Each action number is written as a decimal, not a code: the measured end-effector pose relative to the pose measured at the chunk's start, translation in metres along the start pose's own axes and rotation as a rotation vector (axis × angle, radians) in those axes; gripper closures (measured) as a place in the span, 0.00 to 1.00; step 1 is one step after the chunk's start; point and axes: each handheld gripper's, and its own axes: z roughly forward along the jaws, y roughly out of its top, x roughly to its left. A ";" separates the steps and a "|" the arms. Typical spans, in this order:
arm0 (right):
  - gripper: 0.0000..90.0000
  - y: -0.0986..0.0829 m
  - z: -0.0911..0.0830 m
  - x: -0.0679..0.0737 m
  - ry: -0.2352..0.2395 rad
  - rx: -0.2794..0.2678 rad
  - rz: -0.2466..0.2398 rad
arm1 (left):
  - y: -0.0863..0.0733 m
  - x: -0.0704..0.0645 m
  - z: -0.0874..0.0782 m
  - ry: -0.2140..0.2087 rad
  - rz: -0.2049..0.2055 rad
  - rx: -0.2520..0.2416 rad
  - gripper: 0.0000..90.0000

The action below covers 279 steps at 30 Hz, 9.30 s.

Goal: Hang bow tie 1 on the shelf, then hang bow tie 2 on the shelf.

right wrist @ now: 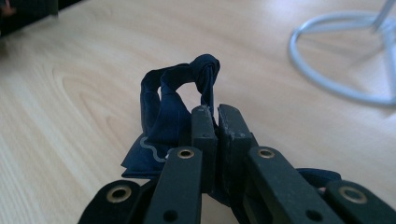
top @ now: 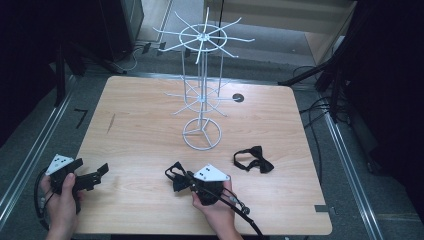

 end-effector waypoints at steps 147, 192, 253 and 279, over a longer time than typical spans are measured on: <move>0.76 0.100 -0.017 -0.053 -0.226 -0.305 0.089 | 0.000 0.000 0.001 -0.009 -0.006 0.005 0.00; 0.46 0.005 -0.106 -0.131 -0.292 -0.281 0.116 | 0.000 0.000 0.000 -0.004 -0.004 -0.001 0.00; 0.82 -0.042 -0.064 -0.189 -0.408 0.099 0.252 | 0.001 -0.001 0.002 -0.005 0.002 0.008 0.00; 0.86 -0.022 -0.078 -0.161 -0.365 -0.096 0.185 | 0.001 -0.002 0.003 -0.001 0.010 0.014 0.00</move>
